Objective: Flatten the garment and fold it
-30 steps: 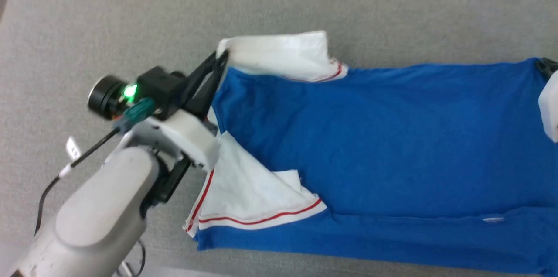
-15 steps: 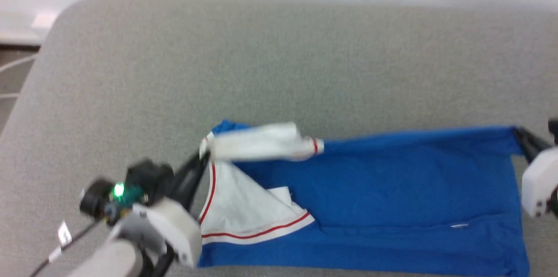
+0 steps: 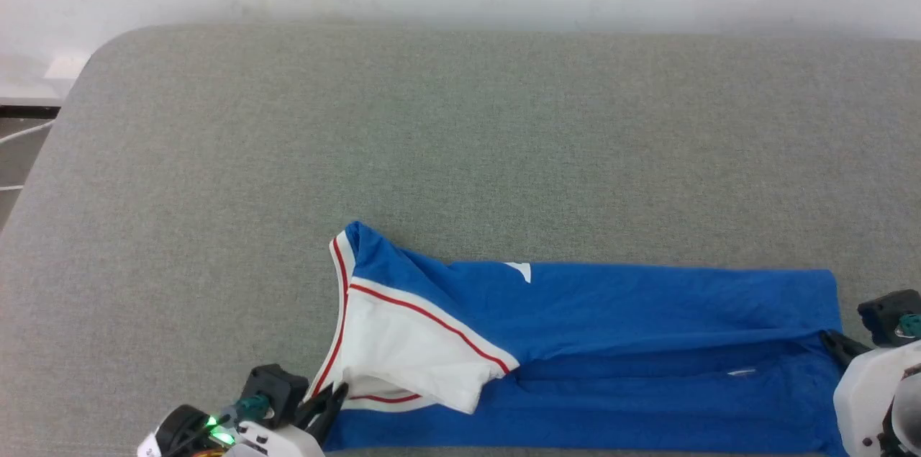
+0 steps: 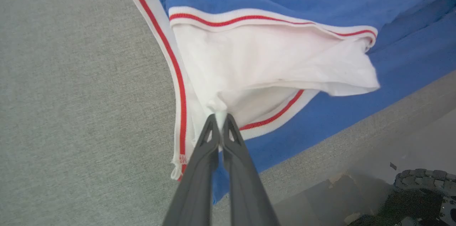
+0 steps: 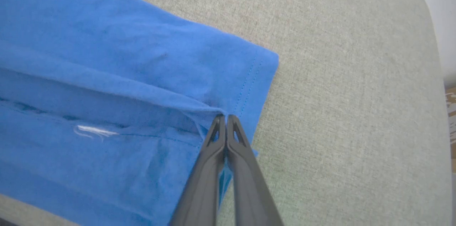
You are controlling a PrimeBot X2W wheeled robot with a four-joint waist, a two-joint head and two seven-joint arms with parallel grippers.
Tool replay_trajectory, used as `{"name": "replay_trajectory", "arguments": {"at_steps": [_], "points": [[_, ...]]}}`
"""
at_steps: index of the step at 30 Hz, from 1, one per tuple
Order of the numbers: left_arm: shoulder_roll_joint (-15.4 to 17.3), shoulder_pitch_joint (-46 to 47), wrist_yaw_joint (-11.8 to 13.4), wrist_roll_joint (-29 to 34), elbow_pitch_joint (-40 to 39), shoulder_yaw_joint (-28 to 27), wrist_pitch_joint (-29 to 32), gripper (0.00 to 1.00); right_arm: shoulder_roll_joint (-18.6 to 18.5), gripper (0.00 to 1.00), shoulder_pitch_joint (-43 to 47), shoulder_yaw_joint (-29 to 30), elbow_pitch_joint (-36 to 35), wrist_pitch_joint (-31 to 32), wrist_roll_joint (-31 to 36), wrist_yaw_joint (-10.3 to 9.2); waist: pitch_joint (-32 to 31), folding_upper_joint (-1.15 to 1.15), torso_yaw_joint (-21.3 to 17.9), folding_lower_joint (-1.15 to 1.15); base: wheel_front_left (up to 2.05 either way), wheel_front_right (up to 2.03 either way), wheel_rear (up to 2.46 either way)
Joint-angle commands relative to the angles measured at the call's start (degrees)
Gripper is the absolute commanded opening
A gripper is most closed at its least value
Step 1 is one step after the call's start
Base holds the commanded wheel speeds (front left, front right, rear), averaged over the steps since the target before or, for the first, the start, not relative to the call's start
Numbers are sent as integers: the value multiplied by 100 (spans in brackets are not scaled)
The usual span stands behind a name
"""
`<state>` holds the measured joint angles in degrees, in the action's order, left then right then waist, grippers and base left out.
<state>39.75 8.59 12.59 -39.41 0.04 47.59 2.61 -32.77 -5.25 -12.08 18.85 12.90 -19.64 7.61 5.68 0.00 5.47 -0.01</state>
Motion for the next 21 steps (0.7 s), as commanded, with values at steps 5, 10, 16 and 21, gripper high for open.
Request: {"name": "replay_trajectory", "arguments": {"at_steps": [5,10,16,21], "points": [[-214,173,-210,101,585,174,45,0,-48,0,49,-243,58,168,108,-12,108,0,-45,1,0,0,0],[-387,312,-319,164,1017,240,-91,29,-83,100,-19,-447,197,174,107,-12,106,0,-51,1,0,0,0],[-633,418,-263,209,1193,32,-842,100,63,100,-136,-247,104,91,-535,-12,-85,0,-65,1,0,0,0],[-711,352,-160,99,1091,-204,-1290,100,-5,100,-112,-82,-284,252,-806,-12,-257,0,-81,1,0,0,0]]}}
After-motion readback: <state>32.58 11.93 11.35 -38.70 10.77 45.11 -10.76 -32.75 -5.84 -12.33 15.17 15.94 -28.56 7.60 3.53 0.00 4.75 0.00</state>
